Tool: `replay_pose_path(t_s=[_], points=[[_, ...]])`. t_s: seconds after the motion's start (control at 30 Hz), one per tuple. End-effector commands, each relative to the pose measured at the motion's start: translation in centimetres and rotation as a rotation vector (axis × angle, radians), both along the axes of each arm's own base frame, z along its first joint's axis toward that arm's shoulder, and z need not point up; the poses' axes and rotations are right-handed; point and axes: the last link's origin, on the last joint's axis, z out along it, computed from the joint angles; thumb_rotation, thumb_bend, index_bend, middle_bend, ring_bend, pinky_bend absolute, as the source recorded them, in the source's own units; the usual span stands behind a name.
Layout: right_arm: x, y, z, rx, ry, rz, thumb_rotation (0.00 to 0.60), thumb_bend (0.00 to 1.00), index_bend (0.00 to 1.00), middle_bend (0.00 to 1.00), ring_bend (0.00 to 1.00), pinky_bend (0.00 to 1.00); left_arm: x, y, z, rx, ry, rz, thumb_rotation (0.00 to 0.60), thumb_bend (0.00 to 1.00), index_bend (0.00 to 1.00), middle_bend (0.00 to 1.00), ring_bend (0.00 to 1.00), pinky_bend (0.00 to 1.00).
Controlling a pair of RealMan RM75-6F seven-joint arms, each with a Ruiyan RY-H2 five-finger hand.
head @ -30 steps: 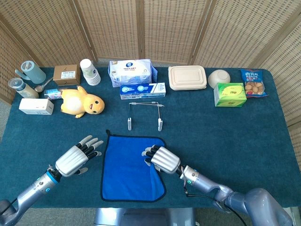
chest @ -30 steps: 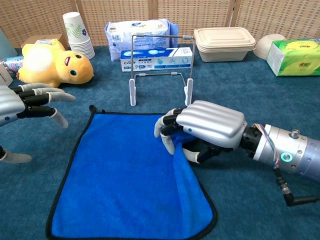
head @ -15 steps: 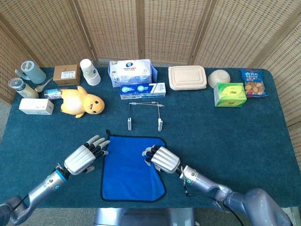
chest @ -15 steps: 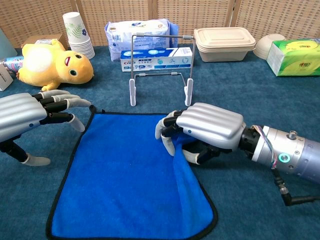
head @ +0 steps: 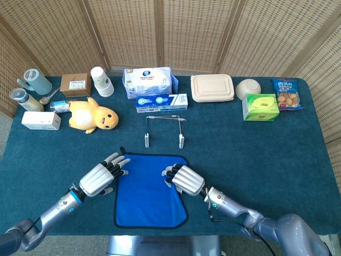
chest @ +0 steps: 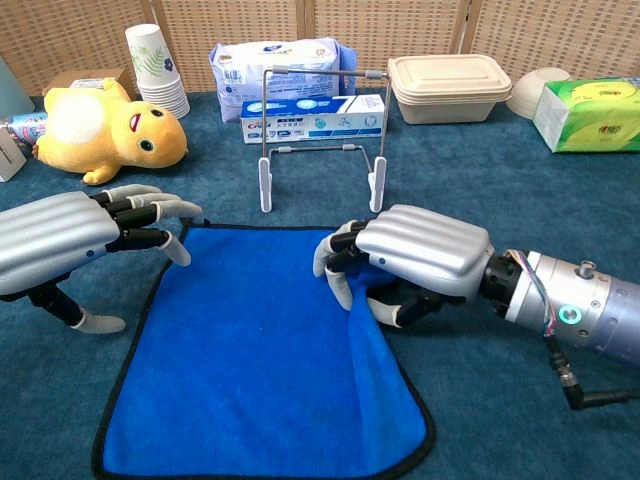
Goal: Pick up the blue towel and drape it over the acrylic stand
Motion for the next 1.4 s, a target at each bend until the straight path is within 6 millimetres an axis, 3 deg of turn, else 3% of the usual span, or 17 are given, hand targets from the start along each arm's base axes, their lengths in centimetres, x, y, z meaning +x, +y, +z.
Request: replay_pose_path(t_s=[0.03,0.67,1.4], points=[[0.0,0.0,0.0,0.000,-0.001,-0.002,0.600,0.45,0.68,0.33,0.28,0.37,0.0,0.0,-0.1,-0.002,0.002,0.000,0.600,0.22,0.27,0.06,0.00,0.00],[-0.4,0.0,0.2,-0.004,-0.005,-0.017,0.600,0.45,0.68,0.33,0.28,0.38,0.8,0.4,-1.2,-0.017,-0.019,0.003,0.600,0.26,0.27,0.07,0.00,0.00],[-0.6,-0.2,0.4,-0.011,-0.012,-0.034,0.600,0.45,0.68,0.34,0.29,0.40,1.5,0.5,-1.9,-0.033,-0.039,0.011,0.600,0.39,0.27,0.08,0.00,0.00]])
